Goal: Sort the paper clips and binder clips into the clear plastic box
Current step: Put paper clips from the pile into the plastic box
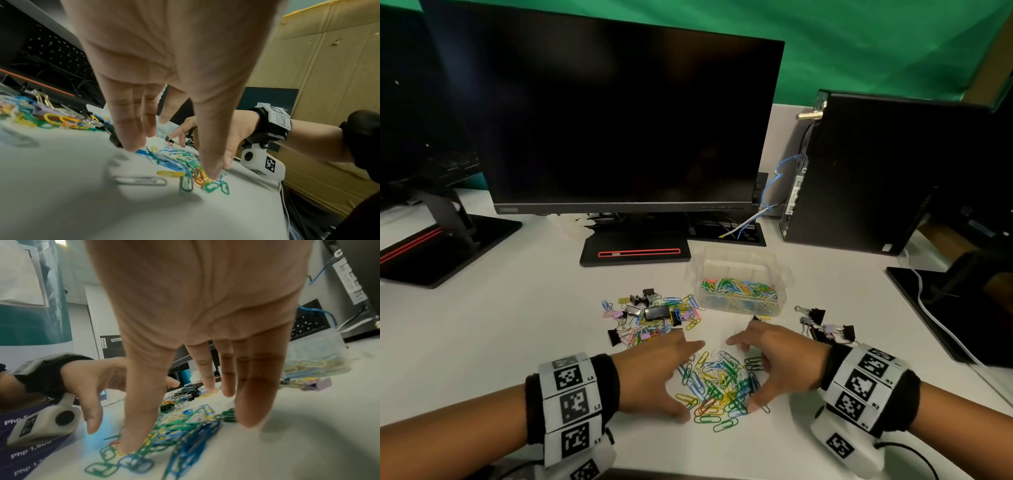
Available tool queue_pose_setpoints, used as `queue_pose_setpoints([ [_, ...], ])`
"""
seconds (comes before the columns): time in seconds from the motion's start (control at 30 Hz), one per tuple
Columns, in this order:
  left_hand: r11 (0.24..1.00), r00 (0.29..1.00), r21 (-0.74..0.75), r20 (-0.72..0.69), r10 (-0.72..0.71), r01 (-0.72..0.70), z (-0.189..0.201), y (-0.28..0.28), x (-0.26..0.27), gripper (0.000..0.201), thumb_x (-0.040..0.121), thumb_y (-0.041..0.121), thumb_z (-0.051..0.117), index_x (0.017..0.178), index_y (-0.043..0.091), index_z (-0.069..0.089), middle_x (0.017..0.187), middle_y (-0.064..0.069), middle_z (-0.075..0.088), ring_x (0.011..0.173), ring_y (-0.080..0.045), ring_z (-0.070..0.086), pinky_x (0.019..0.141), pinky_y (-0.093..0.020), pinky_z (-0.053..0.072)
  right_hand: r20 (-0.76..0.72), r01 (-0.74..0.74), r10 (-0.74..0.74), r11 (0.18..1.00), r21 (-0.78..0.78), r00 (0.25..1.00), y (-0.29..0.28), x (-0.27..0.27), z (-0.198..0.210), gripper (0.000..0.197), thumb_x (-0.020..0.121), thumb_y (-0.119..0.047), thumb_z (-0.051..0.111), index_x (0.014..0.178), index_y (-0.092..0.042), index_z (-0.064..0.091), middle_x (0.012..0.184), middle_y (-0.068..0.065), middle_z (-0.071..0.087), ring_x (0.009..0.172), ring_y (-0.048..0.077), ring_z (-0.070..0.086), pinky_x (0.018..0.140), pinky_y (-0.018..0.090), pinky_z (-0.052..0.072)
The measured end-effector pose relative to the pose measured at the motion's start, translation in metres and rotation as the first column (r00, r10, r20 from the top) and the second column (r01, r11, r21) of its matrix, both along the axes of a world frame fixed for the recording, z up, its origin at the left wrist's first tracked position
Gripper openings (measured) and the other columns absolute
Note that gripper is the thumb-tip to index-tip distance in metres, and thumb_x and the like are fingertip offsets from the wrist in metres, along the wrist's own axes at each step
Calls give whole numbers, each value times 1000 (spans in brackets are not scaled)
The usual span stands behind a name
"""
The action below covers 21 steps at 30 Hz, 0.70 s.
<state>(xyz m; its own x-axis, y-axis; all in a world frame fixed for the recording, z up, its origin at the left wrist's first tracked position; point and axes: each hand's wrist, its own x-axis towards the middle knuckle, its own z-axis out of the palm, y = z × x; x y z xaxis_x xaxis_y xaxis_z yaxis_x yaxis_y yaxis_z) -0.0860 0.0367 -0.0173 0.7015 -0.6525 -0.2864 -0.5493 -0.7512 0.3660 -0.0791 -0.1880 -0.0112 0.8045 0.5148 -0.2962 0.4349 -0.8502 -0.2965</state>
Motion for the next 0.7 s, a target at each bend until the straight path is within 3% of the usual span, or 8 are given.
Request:
queue_pose_setpoints([
  [0.07, 1000, 1000, 16, 19, 8, -8, 0, -1, -1, 101, 74, 49, 70, 149, 21, 9, 136, 0, 33, 119, -16, 41, 84, -11, 27, 6, 6, -5, 999, -38, 1000, -6, 1, -1, 99, 58, -49, 83, 140, -21, 34, 122, 0, 46, 102, 9, 44, 88, 18, 38],
  [0.1, 999, 1000, 32, 20, 5, -6, -1, -2, -2, 104, 73, 51, 71, 149, 20, 8, 138, -1, 31, 123, -17, 39, 92, -13, 28, -5, 10, -11, 998, -57, 1000, -8, 2, -3, 103, 57, -50, 83, 141, -20, 32, 123, 0, 44, 106, 11, 43, 93, 19, 37],
  [0.2, 995, 1000, 95, -8, -27, 28, -7, -11, -3, 110, 69, 54, 72, 149, 17, 6, 135, -4, 29, 127, -21, 37, 109, -28, 32, -27, 22, -24, 996, -83, 999, -5, 2, -10, 110, 54, -48, 85, 143, -19, 28, 124, 2, 39, 112, 16, 43, 100, 24, 38],
  [0.33, 991, 999, 129, -16, -29, 31, -12, -27, 1, 102, 70, 52, 73, 145, 12, 17, 128, -6, 32, 118, -24, 41, 103, -38, 39, -5, 8, -9, 999, -45, 1000, 5, 6, -14, 101, 56, -42, 86, 140, -21, 34, 111, -2, 39, 100, 10, 39, 86, 17, 34],
  [0.43, 995, 1000, 102, -23, -5, 7, -12, -36, 8, 88, 71, 46, 74, 138, 12, 30, 122, -7, 36, 111, -23, 46, 96, -36, 43, -6, 45, -45, 999, 20, 999, 11, 10, -18, 89, 56, -40, 87, 133, -25, 43, 104, -5, 39, 96, 10, 41, 80, 18, 35],
  [0.57, 998, 999, 50, -30, 37, -36, -13, -43, 16, 74, 74, 40, 73, 133, 15, 36, 122, -6, 41, 109, -23, 49, 89, -31, 41, 1, 106, -107, 991, 86, 994, 15, 14, -20, 67, 60, -36, 86, 117, -23, 54, 95, -7, 45, 83, 8, 43, 73, 21, 36],
  [0.7, 997, 997, -6, 1, 78, -78, -16, -45, 27, 42, 80, 33, 69, 115, 16, 51, 117, -8, 50, 105, -22, 51, 82, -28, 38, -19, 165, -164, 976, 145, 986, 17, 19, -23, 49, 62, -30, 84, 104, -19, 63, 84, -11, 49, 68, 4, 43, 61, 17, 36],
])
